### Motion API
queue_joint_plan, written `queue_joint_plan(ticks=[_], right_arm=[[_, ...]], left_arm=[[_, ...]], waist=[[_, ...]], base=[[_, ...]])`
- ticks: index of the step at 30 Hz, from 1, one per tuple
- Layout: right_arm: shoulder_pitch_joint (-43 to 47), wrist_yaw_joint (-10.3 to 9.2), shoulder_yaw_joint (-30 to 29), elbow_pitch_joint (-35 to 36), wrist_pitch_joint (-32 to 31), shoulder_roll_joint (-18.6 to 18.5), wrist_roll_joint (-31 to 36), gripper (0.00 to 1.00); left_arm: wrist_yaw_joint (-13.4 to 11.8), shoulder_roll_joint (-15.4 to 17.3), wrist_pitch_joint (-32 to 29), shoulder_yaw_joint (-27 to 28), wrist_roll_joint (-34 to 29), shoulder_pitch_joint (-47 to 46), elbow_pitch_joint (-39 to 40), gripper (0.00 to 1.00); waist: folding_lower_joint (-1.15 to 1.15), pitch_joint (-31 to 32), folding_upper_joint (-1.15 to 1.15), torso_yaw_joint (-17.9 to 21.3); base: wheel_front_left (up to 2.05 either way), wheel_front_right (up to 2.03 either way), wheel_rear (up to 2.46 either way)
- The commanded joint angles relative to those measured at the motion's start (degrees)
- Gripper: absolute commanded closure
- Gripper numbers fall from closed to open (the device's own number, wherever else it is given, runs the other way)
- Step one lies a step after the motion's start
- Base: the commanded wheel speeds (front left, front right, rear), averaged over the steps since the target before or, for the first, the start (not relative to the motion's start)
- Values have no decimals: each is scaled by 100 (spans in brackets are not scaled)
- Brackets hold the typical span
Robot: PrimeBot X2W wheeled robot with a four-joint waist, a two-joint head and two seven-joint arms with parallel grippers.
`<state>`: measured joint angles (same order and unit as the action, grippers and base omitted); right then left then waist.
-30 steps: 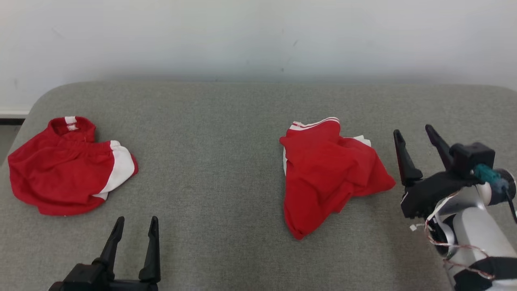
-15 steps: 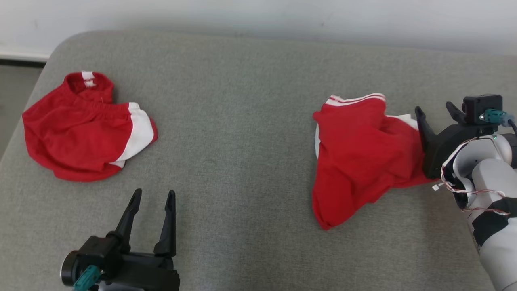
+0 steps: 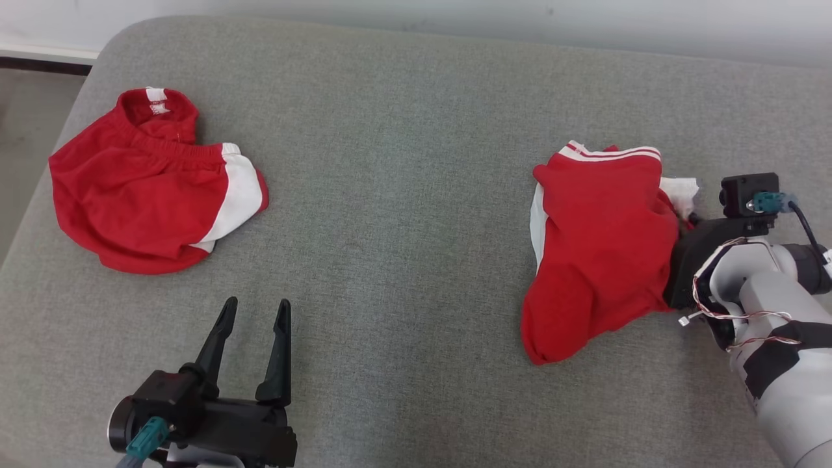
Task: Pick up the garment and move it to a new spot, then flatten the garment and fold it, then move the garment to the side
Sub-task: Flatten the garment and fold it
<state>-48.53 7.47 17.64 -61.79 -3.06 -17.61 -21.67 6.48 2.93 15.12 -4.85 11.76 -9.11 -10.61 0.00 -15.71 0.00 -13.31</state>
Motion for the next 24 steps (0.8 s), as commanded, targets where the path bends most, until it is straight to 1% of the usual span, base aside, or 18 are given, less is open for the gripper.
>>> queue_joint_plan(ticks=[1, 6, 12, 17, 20, 24], right_arm=[[93, 2, 64, -107, 6, -5, -98, 100], [-25, -5, 55, -114, 541, -301, -353, 100], [-89, -5, -33, -131, 1216, -814, -555, 100], [-206, -5, -112, -33, 1588, -1176, -621, 100], [-245, -5, -49, 177, 1710, -1197, -555, 100], [-142, -5, 245, 790, 1798, -885, -507, 100]], left_arm=[[-26, -5, 5, -1, 35, -55, -19, 0], [-57, -4, 5, 19, 17, 68, -32, 0], [-73, -4, 5, 140, -52, 279, -41, 0], [-86, -5, 5, 192, -67, 458, -14, 0], [-96, -4, 5, 229, -73, 549, -1, 0], [-114, -4, 5, 246, -59, 666, 5, 0]], waist=[[0, 58, 0, 47], [0, 261, 0, 152], [0, 595, 0, 304], [0, 876, 0, 417], [0, 1048, 0, 479], [0, 1308, 0, 521]], base=[[0, 0, 0], [0, 0, 0], [0, 0, 0], [0, 0, 0], [0, 0, 0], [0, 0, 0]])
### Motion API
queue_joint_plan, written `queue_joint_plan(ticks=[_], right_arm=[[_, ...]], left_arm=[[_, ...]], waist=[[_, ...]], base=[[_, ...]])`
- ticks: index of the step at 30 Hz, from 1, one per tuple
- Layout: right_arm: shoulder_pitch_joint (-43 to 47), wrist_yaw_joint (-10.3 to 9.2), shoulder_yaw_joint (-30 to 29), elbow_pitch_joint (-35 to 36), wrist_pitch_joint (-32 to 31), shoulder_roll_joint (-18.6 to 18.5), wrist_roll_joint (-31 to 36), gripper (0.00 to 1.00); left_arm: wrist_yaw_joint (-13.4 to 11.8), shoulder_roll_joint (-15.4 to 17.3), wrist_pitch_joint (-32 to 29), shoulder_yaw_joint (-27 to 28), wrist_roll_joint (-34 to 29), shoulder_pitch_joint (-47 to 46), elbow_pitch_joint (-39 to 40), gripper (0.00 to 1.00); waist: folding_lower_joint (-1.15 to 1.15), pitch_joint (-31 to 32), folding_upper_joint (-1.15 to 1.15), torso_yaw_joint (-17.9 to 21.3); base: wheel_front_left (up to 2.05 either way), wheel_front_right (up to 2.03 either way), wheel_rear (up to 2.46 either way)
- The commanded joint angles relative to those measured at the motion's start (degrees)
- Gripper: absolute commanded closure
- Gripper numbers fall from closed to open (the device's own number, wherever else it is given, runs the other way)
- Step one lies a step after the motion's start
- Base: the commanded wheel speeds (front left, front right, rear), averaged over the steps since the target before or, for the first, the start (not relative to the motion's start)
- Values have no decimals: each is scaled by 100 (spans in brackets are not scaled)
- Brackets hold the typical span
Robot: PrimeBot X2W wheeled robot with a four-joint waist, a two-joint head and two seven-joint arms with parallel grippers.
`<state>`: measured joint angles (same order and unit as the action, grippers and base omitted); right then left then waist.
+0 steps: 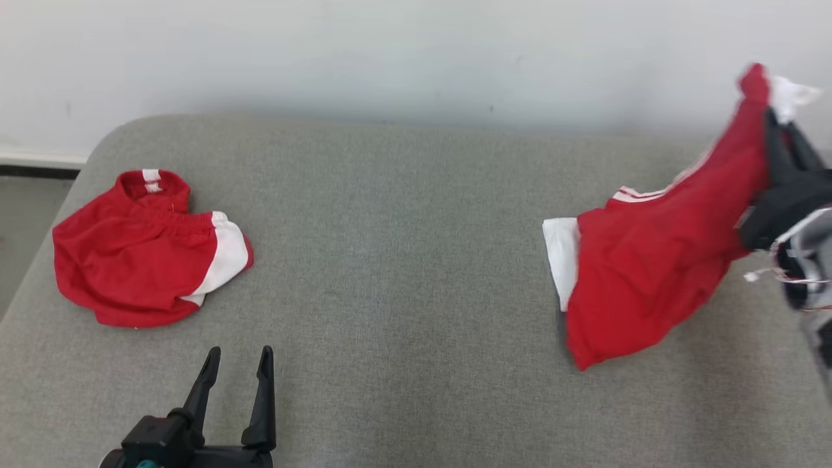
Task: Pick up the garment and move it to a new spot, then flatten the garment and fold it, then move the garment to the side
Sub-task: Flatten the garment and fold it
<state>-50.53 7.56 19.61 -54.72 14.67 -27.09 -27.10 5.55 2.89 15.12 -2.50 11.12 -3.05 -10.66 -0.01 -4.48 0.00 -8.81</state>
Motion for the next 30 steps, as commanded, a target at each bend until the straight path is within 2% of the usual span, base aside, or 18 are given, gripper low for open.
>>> queue_joint_plan(ticks=[1, 12, 17, 25, 26, 27, 30], right_arm=[[116, -14, 130, 225, 36, 150, 45, 100], [1122, -14, 1201, 1867, 58, 1396, 141, 100], [1517, -14, 1741, 1898, 59, 1976, 204, 100], [2067, -14, 2495, 1457, 59, 2360, 196, 100], [2097, -14, 2575, 1406, 60, 2378, 178, 53], [2133, -14, 2665, 1375, 60, 2397, 134, 0], [2197, -15, 2768, 1385, 60, 2415, 28, 0]], left_arm=[[-27, -2, 5, 2, 18, 85, 14, 0], [-86, -2, 5, 29, 56, 305, 82, 0], [-64, -2, 5, -11, 50, 308, 53, 0], [-13, 0, 5, -75, 97, 188, -49, 0], [-12, -2, 5, -88, 95, 180, -56, 0], [-23, -2, 5, -98, 89, 175, -63, 0], [-63, -1, 5, -92, 108, 203, -73, 0]], waist=[[1, 220, 0, 65], [1, 397, 0, -221], [1, 367, 0, -453], [1, 335, 0, -805], [1, 329, 0, -828], [1, 327, 0, -840], [1, 337, 0, -815]], base=[[0, 0, 0], [0, 0, 0], [0, 0, 0], [0, 0, 0], [0, 0, 0], [0, 0, 0], [0, 0, 0]])
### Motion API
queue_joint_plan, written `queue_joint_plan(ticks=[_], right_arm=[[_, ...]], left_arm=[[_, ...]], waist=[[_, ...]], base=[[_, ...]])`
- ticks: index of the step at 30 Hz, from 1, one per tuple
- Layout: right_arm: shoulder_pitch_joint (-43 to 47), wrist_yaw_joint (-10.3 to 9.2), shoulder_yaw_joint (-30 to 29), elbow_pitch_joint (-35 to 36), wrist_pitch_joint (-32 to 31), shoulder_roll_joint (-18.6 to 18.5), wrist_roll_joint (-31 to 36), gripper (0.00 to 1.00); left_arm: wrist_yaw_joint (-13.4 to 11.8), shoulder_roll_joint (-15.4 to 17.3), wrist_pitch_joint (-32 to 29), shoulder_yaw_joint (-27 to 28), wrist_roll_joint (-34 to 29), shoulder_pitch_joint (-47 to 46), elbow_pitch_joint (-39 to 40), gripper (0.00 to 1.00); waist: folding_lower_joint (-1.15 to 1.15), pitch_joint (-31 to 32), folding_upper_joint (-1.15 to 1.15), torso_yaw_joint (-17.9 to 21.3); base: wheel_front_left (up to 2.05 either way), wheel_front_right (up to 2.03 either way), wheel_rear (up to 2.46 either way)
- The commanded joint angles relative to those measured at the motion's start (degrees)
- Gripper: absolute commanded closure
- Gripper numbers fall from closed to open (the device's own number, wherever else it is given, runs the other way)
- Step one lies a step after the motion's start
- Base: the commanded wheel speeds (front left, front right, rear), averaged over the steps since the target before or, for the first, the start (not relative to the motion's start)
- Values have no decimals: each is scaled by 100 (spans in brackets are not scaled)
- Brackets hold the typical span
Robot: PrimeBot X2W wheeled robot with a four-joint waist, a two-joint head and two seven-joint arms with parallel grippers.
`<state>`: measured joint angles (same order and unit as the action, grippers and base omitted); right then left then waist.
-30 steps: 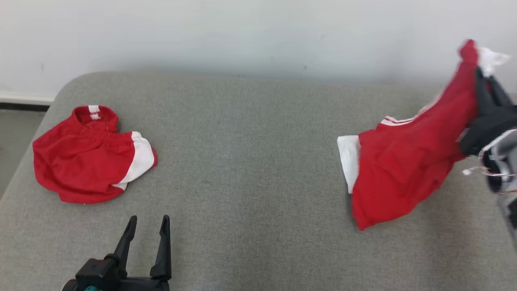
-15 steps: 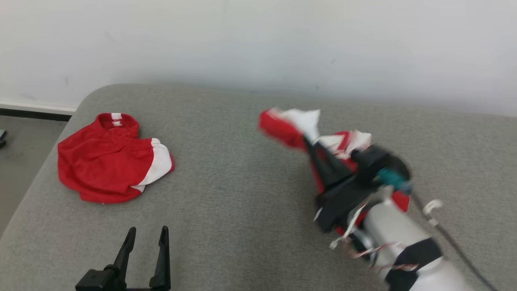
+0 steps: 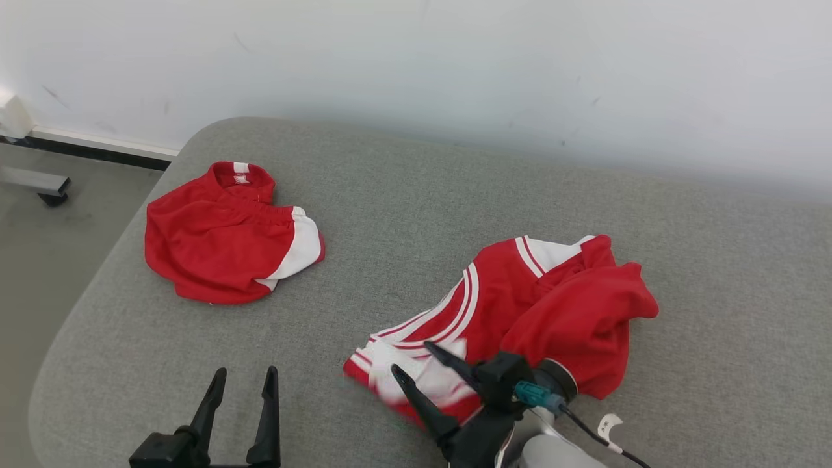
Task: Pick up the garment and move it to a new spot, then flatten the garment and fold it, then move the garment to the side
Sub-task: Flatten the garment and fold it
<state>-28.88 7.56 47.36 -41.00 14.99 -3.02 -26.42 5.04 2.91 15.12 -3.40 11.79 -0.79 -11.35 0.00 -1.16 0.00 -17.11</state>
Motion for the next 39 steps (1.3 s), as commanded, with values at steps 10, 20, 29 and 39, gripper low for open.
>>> queue_joint_plan(ticks=[10, 20, 29, 39], right_arm=[[450, -15, -1383, 1158, 17, -350, 231, 0], [1877, -15, -3482, 2429, 17, -638, 968, 0], [2954, -15, -4520, 2968, 17, -338, 1333, 0], [3333, -15, -4821, 3105, 17, -140, 1456, 0]], left_arm=[[-8, -2, 5, 170, -113, 73, 62, 0], [17, 56, 5, 379, -332, 91, 200, 0], [38, 74, 5, 508, -437, 145, 239, 0], [75, 91, 5, 474, -594, 343, 338, 0]], waist=[[0, 180, 0, 463], [0, 227, 0, 831], [0, 244, 0, 972], [0, 287, 0, 1028]], base=[[0, 0, 0], [0, 0, 0], [0, 0, 0], [0, 0, 0]])
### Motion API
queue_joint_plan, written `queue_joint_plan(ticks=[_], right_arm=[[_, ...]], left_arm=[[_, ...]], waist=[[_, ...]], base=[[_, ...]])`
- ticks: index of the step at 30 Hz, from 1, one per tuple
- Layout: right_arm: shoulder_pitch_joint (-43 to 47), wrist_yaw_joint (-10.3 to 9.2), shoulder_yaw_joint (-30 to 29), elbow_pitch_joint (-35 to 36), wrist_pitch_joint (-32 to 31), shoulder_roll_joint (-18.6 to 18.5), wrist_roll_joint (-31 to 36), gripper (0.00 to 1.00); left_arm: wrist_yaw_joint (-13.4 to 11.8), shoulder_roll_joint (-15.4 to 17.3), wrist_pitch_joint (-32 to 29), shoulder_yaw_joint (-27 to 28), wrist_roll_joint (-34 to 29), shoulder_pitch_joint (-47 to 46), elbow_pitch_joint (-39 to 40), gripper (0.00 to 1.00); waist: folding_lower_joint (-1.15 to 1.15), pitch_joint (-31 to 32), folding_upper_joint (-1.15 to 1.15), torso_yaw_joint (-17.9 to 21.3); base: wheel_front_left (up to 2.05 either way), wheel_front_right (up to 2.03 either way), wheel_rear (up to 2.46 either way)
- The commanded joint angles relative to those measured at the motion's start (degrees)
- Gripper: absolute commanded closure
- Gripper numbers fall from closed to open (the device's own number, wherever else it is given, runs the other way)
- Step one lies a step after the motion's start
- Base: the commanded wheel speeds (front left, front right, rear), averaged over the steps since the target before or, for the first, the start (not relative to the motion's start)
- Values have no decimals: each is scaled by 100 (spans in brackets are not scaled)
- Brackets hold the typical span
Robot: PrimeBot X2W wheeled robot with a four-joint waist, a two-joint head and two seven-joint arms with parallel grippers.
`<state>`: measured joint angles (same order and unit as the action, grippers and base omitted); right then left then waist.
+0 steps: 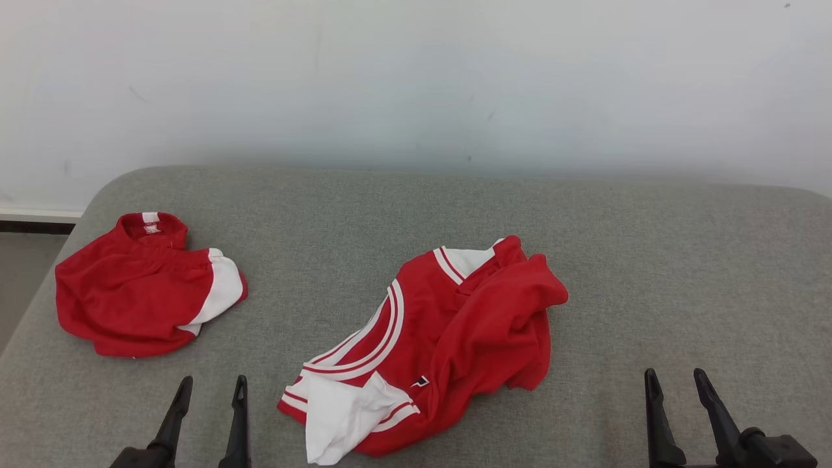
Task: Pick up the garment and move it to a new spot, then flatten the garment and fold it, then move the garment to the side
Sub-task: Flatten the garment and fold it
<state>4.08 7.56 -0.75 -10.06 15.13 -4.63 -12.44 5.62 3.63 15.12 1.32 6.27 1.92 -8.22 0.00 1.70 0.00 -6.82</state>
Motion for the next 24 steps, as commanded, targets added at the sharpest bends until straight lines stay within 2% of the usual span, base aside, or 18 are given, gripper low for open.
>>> queue_joint_plan(ticks=[1, 5, 13, 24], right_arm=[[18, -15, -19, -9, 3, 24, 73, 0], [-156, -15, 52, -157, 2, -20, 101, 0], [-1135, -15, 540, -718, -156, -465, 120, 0], [-3284, -15, 1318, -2150, -1167, -1102, -242, 0]], left_arm=[[18, 15, 5, -1, -44, 88, 26, 0], [25, 3, 5, -21, -37, 84, 22, 0], [22, -28, 5, -122, -14, -4, 0, 0], [32, -60, 5, -337, 142, -391, -136, 0]], waist=[[0, 3, 0, -1], [0, 0, 0, -23], [0, -85, 0, -146], [0, -575, 0, -638]], base=[[0, 0, 0], [0, 0, 0], [0, 0, 0], [0, 0, 0]])
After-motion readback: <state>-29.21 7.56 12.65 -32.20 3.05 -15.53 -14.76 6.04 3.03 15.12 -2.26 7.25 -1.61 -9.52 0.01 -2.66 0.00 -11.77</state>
